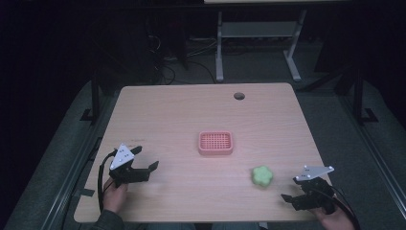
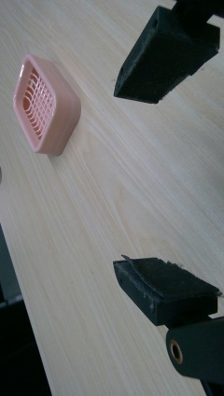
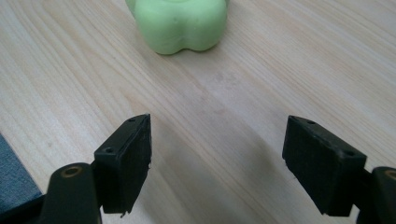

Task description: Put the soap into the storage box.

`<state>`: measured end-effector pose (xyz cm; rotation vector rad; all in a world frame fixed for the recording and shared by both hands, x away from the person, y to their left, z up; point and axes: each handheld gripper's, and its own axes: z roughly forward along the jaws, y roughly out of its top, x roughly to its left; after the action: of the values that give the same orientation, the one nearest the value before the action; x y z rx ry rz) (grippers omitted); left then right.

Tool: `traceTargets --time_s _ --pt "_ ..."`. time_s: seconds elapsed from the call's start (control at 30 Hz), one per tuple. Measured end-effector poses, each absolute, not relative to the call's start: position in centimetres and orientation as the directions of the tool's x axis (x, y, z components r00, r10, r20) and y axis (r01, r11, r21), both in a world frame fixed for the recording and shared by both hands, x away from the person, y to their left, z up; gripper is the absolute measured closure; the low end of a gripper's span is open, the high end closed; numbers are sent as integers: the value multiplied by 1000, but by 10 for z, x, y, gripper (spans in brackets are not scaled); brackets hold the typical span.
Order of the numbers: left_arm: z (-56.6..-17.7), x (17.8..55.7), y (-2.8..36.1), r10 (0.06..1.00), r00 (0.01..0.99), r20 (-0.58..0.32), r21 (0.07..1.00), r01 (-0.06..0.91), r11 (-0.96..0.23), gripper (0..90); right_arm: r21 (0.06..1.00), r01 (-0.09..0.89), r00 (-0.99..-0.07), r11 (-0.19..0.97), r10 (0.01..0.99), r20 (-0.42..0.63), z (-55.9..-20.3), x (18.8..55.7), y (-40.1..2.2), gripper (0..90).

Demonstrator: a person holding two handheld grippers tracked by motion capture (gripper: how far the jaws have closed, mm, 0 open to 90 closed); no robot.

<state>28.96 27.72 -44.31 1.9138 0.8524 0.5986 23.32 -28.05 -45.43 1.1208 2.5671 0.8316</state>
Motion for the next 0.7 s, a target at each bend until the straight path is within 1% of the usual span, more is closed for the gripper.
traceTargets --time_s 0.23,0.47,0.7 --pt "-443 288 277 766 641 53 890 317 -327 141 593 587 -691 551 722 12 -453 232 -277 234" --pt "-442 288 278 766 640 56 892 312 -326 142 585 588 -696 558 718 15 -452 233 -273 233" --pt "-442 288 279 768 638 52 895 312 -319 142 579 576 -714 577 700 12 -446 239 -264 213"
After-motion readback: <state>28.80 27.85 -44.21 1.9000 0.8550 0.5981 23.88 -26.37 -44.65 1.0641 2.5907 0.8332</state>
